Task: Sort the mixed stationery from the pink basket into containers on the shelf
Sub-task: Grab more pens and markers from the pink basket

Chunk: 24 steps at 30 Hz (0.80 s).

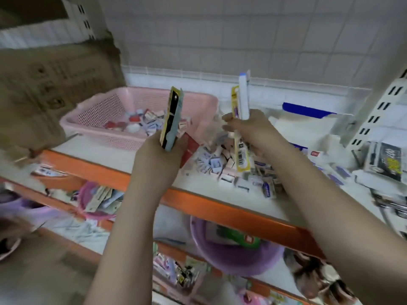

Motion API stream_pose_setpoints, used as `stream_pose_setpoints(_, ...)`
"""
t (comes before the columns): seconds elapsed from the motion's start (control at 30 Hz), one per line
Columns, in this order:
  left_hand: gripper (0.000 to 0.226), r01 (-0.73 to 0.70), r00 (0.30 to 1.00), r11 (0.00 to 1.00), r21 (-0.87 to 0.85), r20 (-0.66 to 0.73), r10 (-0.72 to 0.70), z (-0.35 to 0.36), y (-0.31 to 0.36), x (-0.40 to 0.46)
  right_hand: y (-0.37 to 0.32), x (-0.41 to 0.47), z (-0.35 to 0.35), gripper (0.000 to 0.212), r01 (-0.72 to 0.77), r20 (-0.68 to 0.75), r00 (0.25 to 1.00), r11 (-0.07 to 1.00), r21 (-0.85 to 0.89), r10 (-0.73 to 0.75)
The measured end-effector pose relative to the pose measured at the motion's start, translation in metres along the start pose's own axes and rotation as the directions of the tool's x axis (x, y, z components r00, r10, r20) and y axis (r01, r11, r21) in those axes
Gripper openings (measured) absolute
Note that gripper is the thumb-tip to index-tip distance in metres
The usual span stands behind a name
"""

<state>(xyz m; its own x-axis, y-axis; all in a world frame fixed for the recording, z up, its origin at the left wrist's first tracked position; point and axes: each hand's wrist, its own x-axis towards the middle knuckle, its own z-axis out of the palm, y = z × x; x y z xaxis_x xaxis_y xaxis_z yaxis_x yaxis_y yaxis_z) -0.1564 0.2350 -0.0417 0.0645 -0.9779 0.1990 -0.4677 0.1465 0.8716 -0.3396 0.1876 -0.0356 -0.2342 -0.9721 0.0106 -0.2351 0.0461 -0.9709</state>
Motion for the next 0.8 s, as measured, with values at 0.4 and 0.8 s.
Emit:
stream_pose_setpoints(0.4,0.009,0.11,0.908,0.92,-0.375,0.415,0.061,0.064,0.019,0.012,0.025,-0.068,-0.031,0.024,-0.031,-0.117,0.991,0.969,0.247,0.061)
stream_pose_setpoints(0.8,0.014,-0.202,0.427,0.926,-0.32,0.822,0.377,0.242,0.147,-0.055,0.077,-0.196,-0.261,0.033,-0.299,-0.851,0.525,0.942,-0.155,0.027)
